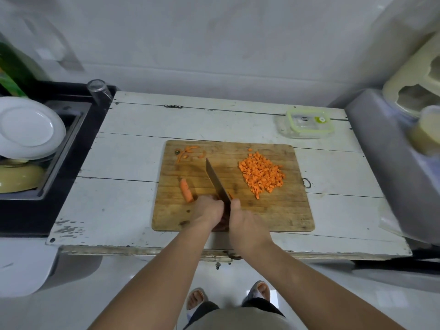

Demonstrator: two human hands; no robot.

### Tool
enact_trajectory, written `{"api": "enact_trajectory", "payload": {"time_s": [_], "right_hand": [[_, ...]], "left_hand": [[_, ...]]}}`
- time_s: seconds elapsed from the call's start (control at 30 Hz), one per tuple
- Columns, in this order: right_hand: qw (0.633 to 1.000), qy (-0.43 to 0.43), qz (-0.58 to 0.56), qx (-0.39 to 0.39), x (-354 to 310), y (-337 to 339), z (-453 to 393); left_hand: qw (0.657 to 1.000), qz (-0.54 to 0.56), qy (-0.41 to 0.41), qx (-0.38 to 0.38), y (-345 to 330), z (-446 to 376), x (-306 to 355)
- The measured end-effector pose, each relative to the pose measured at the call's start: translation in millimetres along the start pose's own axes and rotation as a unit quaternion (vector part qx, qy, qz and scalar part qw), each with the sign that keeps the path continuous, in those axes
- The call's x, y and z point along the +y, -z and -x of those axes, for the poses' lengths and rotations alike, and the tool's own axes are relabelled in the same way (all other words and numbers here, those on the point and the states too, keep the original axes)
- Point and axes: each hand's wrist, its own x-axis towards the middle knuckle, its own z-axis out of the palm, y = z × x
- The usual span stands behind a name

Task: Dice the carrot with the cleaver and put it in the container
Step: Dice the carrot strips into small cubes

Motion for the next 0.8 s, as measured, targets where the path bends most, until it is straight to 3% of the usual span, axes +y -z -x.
{"api": "enact_trajectory", "payload": {"time_s": [0.23,0.47,0.53,0.6,0.63,0.7,0.77,0.8], "right_hand": [[0.997,-0.038,-0.073,-0.004,20.4,-3.0,16.7],[0.945,-0.047,-0.323,-0.024,54.0,25.9,4.8],[0.925,-0.046,-0.377,-0.031,67.2,35.2,7.2],[0.903,-0.050,-0.426,-0.034,79.4,42.4,5.8],[0.891,-0.060,-0.448,-0.032,85.1,44.8,5.5],[0.876,-0.081,-0.475,-0.026,93.4,48.7,7.4],[0.869,-0.097,-0.486,-0.023,103.2,51.9,11.8],[0.869,-0.097,-0.484,-0.022,107.9,52.1,13.2]], "left_hand": [[0.999,0.022,0.037,-0.016,-5.1,4.9,0.8],[0.994,0.024,0.062,-0.090,3.4,10.6,6.5],[0.990,-0.019,0.055,-0.127,11.1,6.0,6.4],[0.984,-0.152,-0.007,-0.096,20.0,-4.3,9.4],[0.956,-0.273,-0.089,-0.056,25.0,-10.4,12.2],[0.834,-0.475,-0.282,-0.004,33.3,-18.0,15.2],[0.683,-0.587,-0.429,-0.072,33.2,-23.4,21.5],[0.620,-0.626,-0.457,-0.118,31.1,-25.3,26.3]]}}
